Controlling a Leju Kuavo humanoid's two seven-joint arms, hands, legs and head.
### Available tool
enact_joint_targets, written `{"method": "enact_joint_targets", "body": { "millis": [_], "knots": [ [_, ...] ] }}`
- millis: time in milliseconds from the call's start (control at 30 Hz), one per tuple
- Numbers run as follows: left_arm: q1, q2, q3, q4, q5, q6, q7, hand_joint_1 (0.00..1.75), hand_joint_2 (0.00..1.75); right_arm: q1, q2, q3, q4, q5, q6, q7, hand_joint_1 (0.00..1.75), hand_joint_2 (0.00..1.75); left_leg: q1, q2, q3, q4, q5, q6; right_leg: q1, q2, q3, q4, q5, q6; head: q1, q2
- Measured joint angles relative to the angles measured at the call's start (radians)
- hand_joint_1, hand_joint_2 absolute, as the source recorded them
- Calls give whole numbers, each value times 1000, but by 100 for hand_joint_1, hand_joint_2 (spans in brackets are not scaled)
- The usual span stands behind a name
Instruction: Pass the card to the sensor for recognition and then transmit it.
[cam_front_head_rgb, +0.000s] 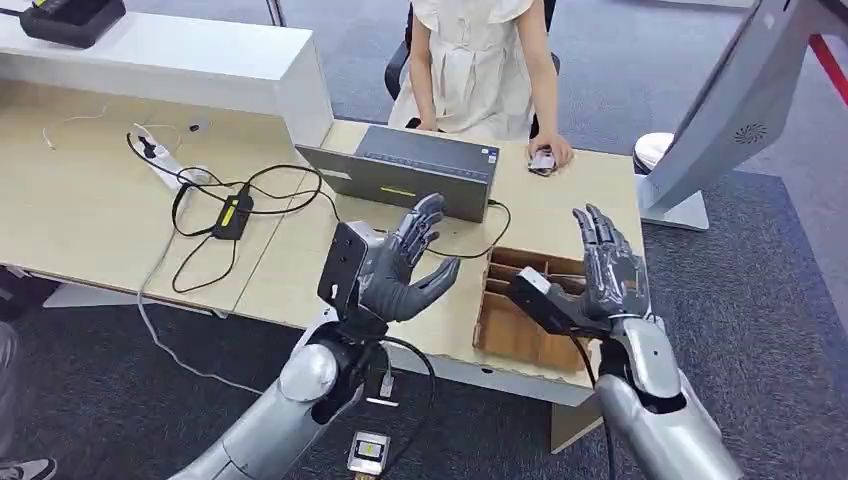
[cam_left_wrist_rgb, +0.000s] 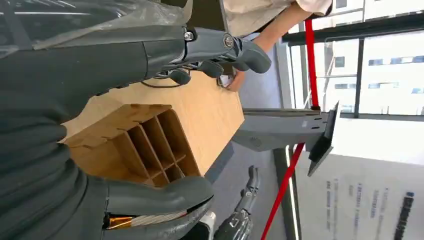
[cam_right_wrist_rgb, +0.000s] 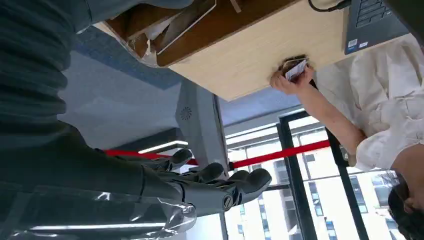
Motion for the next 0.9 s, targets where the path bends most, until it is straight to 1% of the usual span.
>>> {"method": "enact_joint_targets", "body": {
  "millis": [300,633,900],
  "knots": [
    [-8,-5,-6,0,15,14,-4,0,175,-9,15,16,34,-27,3,-6,0,175,0,0,0,0,0,0,0,0,0,0,0,0,0,0],
    [-8,-5,-22,2,18,17,-2,0,175,-12,16,30,72,-39,10,-3,0,175,0,0,0,0,0,0,0,0,0,0,0,0,0,0],
    [-6,-5,-23,9,5,6,-11,0,175,-31,15,28,123,-79,-16,-9,0,175,0,0,0,0,0,0,0,0,0,0,0,0,0,0]
  ]
}}
